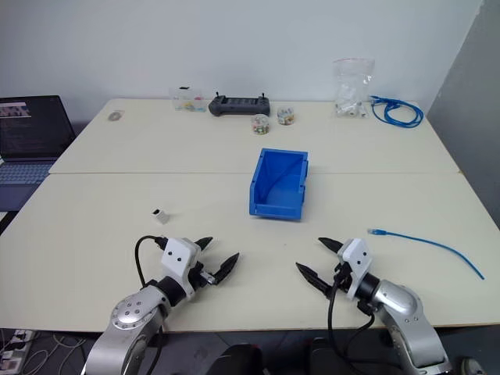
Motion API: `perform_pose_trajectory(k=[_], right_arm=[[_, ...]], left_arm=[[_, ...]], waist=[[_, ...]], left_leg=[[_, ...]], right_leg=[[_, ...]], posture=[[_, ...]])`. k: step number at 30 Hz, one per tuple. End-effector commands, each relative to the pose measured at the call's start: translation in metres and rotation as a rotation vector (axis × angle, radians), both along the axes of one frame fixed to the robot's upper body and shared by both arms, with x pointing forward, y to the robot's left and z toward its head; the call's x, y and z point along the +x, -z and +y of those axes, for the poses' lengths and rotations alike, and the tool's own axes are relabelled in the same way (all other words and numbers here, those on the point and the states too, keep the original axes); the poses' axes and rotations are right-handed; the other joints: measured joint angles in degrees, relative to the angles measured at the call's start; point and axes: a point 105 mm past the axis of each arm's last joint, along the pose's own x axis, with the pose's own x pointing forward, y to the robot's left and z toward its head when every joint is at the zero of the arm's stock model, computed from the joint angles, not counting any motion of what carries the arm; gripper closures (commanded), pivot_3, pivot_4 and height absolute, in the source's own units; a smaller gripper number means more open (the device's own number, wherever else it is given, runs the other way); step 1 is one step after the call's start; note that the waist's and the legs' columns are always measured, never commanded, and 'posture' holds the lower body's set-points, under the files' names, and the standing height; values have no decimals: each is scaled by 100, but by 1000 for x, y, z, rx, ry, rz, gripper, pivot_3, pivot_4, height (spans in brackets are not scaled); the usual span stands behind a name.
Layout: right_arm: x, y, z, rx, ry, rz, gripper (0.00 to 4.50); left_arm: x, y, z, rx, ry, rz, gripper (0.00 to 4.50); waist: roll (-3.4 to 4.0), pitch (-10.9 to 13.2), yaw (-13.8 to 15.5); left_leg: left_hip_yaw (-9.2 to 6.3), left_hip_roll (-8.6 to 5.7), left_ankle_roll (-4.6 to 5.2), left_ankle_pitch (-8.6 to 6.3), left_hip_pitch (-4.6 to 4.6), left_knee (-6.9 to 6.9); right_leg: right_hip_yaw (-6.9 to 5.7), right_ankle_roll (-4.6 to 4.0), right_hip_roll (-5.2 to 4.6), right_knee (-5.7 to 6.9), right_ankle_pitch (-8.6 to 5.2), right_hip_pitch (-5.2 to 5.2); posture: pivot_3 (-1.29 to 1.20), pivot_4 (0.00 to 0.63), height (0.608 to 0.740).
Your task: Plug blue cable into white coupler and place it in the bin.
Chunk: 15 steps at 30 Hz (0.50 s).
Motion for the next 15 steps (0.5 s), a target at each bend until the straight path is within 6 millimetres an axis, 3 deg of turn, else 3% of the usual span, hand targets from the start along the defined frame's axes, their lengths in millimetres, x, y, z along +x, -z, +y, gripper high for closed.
perform_pose_trajectory(k=[1, 15], right_arm=[[0, -10, 4, 9, -27, -47, 35], [3, -8, 3, -3, -14, -49, 35]], left_arm=[[0, -15, -6, -31, 26, -62, 218], [0, -23, -7, 9, 79, -77, 218]], waist=[[0, 0, 0], [0, 0, 1]], left_leg=[[0, 0, 0, 0, 0, 0], [0, 0, 0, 0, 0, 0]], right_leg=[[0, 0, 0, 0, 0, 0], [-1, 0, 0, 0, 0, 0]], posture=[[0, 150, 740], [0, 150, 740]])
